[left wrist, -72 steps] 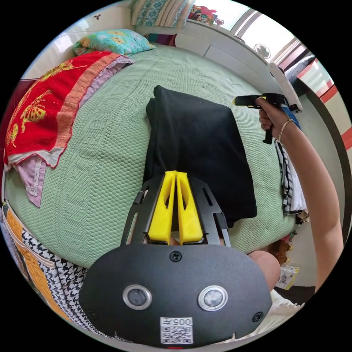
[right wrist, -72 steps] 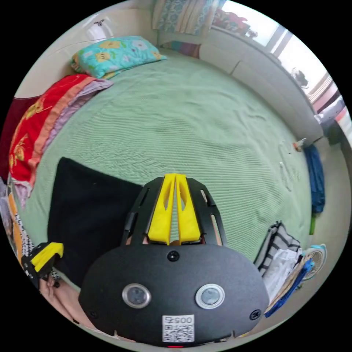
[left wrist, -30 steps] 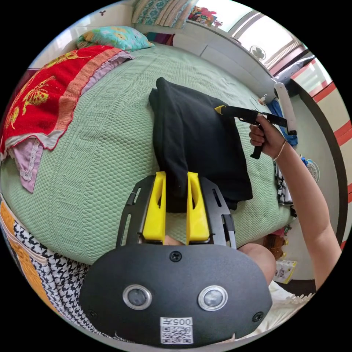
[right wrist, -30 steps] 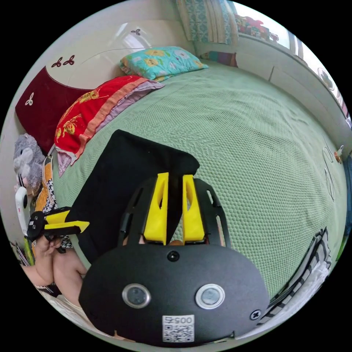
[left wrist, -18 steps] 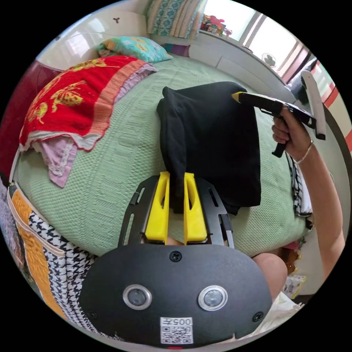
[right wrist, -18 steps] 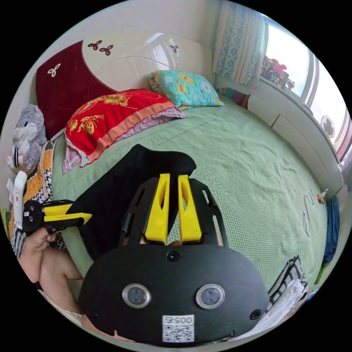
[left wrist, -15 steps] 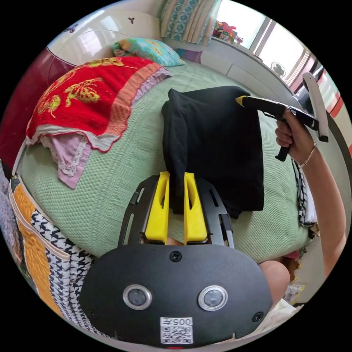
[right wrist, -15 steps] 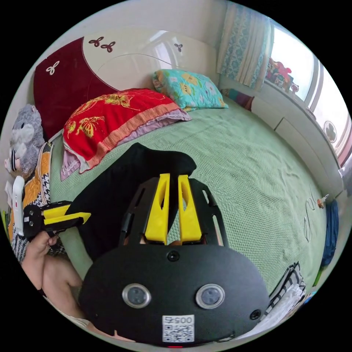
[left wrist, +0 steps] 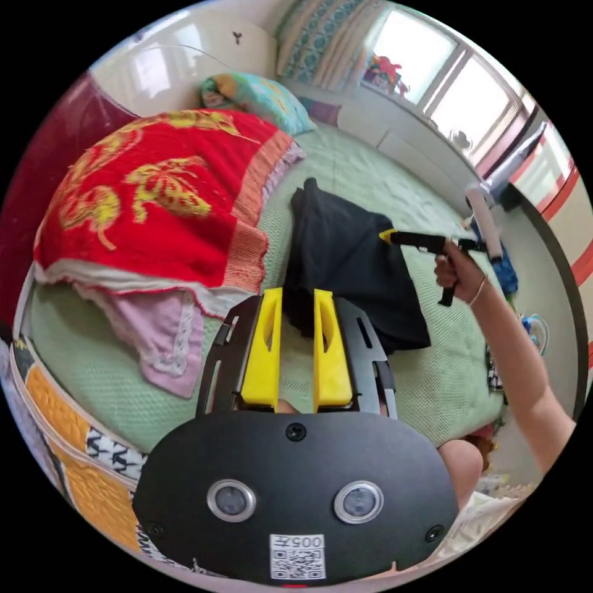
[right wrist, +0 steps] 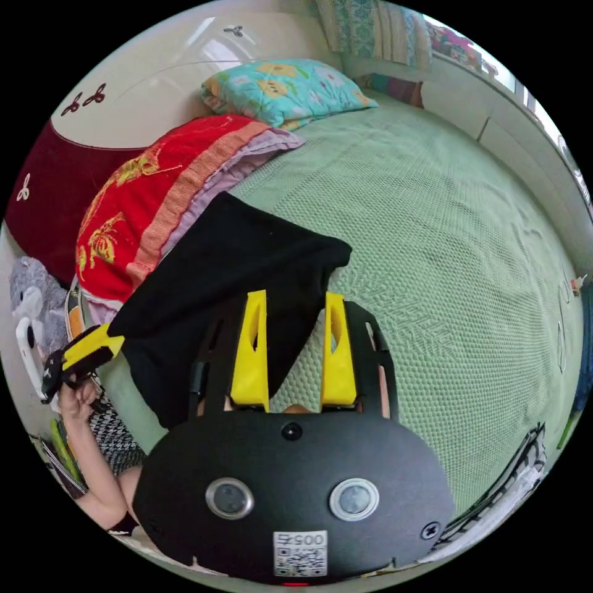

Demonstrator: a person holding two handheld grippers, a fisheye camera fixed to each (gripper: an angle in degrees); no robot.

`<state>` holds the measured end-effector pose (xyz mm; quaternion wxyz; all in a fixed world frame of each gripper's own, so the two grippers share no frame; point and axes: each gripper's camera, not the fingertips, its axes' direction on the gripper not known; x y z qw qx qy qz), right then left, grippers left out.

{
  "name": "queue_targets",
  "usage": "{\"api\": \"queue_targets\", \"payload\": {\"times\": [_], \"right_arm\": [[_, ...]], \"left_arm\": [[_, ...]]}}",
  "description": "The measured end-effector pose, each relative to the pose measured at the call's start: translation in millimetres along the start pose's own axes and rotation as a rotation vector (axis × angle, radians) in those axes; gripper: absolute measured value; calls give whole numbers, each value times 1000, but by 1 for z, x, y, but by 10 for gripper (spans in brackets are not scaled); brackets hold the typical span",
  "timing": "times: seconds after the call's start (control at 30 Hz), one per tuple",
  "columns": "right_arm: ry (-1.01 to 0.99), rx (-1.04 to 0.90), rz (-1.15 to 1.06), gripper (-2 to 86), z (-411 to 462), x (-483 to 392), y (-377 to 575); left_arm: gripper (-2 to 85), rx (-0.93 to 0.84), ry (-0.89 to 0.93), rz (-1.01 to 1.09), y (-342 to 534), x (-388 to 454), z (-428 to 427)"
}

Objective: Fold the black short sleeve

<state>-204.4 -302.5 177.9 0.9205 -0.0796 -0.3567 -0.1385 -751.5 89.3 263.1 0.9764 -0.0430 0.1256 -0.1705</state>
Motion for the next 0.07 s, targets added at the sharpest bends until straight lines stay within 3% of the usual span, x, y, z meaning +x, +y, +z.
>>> {"api": "queue_targets", "payload": {"times": [0.07], "right_arm": [[-49,84,-83,96,-34,-20,48]], "left_arm": [[57,51,-15,11,6,15,-19]]}}
